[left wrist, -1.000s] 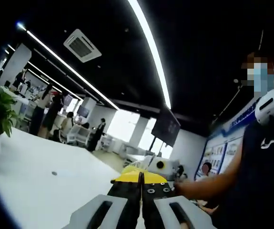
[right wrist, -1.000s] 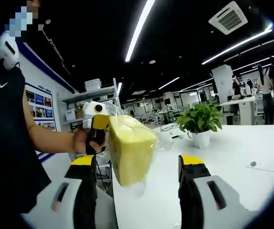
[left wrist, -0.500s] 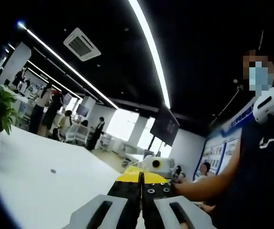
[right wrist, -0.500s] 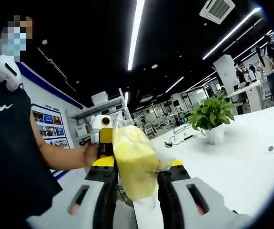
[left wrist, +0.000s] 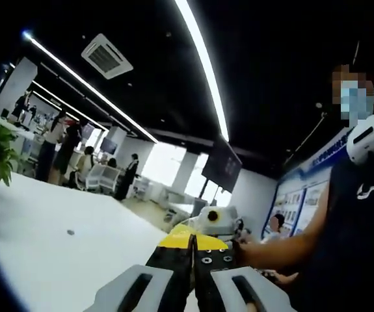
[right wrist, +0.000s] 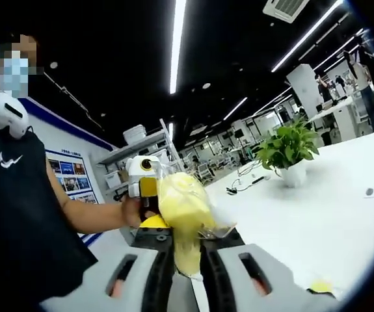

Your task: Compare the silicone blocks by pressing each to a similar depth, holding the contact briefly, and releasing to observe deformation and rebound differences across the visible hardness samples.

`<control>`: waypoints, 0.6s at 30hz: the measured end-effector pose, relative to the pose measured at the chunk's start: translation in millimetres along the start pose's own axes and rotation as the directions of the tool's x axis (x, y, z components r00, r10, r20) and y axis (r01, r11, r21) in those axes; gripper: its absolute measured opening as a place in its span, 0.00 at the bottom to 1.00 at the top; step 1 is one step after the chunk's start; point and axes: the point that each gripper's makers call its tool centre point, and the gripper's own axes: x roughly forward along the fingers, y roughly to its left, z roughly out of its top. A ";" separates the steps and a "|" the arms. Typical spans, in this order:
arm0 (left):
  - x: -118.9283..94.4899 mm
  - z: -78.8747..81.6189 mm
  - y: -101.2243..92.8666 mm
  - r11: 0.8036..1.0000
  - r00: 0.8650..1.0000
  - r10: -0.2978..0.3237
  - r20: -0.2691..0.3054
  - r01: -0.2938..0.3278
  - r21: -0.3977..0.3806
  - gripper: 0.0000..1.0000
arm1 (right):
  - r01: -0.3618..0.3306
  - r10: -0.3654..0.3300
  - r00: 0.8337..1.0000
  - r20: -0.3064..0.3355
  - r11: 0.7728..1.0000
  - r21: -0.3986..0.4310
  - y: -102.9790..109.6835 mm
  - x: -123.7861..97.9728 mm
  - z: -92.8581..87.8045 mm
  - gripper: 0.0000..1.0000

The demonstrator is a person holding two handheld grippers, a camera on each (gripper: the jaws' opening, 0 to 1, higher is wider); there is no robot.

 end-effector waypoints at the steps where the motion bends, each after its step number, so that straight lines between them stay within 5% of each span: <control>1: -0.9 0.3 0.3 1.000 1.000 -0.001 0.000 0.001 -0.001 0.00 | -0.001 0.001 1.000 -0.009 1.000 0.013 0.4 0.8 -0.7 0.05; 10: -9.5 2.7 2.0 1.000 1.000 0.019 -0.009 -0.019 0.017 0.00 | -0.001 0.001 0.999 -0.034 1.000 0.010 2.2 10.0 0.1 0.02; 18: -20.6 -13.8 1.6 0.997 0.997 0.051 -0.052 -0.048 0.060 0.00 | 0.012 -0.009 0.998 -0.056 0.999 0.048 6.0 13.8 -20.7 0.02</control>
